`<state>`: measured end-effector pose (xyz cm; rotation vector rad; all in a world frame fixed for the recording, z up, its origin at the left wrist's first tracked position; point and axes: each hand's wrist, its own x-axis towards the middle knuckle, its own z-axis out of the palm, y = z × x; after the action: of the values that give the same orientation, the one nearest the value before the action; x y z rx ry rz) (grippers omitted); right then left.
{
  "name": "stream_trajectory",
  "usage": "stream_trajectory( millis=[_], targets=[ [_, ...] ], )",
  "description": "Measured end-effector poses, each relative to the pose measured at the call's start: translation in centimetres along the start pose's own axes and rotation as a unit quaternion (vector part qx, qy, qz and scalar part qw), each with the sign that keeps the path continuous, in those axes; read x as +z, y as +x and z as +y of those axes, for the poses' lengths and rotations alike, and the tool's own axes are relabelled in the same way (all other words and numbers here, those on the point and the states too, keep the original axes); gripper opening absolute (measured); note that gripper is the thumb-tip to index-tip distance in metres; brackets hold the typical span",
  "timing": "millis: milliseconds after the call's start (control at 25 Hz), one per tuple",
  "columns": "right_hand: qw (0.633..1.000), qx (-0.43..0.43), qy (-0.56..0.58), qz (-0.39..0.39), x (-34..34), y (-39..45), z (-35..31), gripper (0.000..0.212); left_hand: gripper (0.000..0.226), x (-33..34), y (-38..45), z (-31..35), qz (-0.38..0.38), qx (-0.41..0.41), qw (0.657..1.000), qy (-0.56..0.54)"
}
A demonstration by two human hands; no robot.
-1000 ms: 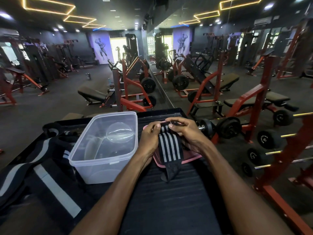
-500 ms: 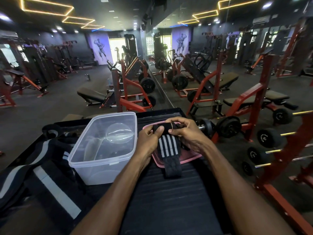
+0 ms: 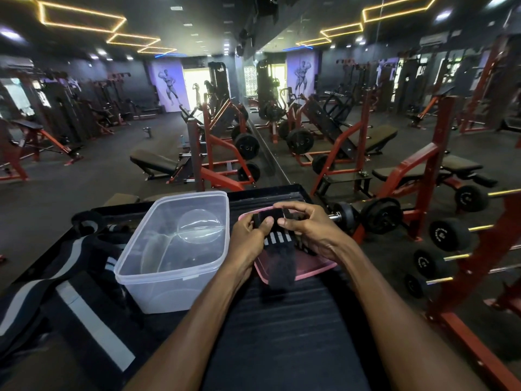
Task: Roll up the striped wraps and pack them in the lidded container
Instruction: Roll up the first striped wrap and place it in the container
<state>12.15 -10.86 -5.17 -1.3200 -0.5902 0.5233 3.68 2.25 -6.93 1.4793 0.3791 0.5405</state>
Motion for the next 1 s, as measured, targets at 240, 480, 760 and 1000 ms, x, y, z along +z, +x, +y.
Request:
stream_trajectory(
  millis=[240, 480, 760, 1000],
  targets=[
    [1.000, 0.011, 0.000, 0.002, -0.20, 0.30, 0.38, 0.028, 0.017, 0.28, -0.12, 0.43, -0.003, -0.002, 0.999, -0.032],
    [0.999, 0.006, 0.048, -0.001, -0.11, 0.28, 0.04, 0.046, 0.005, 0.30, 0.08, 0.12, 0.020, 0.014, 1.000, -0.003],
    [0.998, 0.040, 0.038, -0.013, 0.09, -0.12, -0.08, 0.023, 0.031, 0.28, -0.33, 0.54, -0.006, 0.060, 0.998, -0.005],
    [1.000, -0.004, 0.022, 0.009, -0.12, -0.05, -0.12, 0.044, 0.006, 0.52, -0.12, 0.11, 0.009, -0.012, 0.999, -0.041]
  ],
)
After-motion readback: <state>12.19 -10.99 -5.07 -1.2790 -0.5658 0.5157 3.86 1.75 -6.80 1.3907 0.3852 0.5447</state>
